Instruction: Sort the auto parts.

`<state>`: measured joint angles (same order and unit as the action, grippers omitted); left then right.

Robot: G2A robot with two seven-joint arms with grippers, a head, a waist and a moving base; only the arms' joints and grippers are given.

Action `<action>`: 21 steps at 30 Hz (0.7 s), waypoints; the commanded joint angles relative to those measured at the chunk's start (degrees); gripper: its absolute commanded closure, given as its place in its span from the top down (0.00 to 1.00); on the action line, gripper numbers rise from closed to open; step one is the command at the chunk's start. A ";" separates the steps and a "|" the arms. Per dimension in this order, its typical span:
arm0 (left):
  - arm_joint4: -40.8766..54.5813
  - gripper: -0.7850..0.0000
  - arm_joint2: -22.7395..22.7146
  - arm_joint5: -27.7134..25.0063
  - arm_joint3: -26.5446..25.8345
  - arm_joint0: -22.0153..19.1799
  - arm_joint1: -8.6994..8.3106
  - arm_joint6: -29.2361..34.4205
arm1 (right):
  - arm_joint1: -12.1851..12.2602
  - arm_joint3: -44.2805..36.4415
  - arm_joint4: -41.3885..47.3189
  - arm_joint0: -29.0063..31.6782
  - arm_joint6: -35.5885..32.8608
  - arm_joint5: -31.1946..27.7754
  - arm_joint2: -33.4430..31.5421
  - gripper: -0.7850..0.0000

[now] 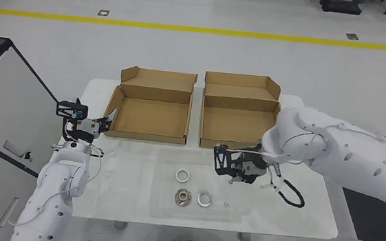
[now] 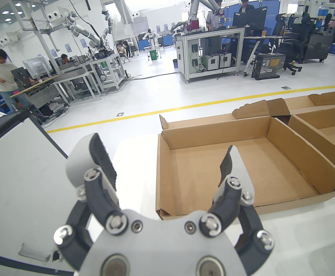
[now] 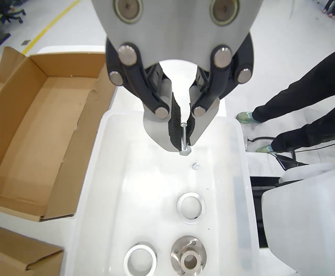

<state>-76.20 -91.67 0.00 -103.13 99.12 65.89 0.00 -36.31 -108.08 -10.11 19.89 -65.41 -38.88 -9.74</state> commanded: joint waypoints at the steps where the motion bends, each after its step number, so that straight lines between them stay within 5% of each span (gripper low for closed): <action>1: 0.00 1.00 0.00 0.00 0.00 0.00 0.00 0.00 | 2.53 2.09 -1.06 0.21 5.83 -5.84 0.00 0.00; 6: 0.00 1.00 0.00 0.00 0.00 0.00 0.00 0.00 | 8.25 6.51 -5.13 0.64 19.07 -19.07 -0.45 0.00; 14: 0.00 1.00 0.00 0.00 0.00 0.00 0.00 0.00 | 14.11 2.93 -12.45 3.81 37.96 -19.13 -3.36 0.00; 21: 0.00 1.00 0.00 0.00 0.00 0.00 0.00 0.00 | 17.33 2.22 -35.49 4.92 70.19 -19.13 -3.09 0.00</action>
<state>-76.20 -91.67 0.00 -103.13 99.12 65.89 0.00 -19.33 -106.05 -40.20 24.84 -3.57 -58.00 -13.08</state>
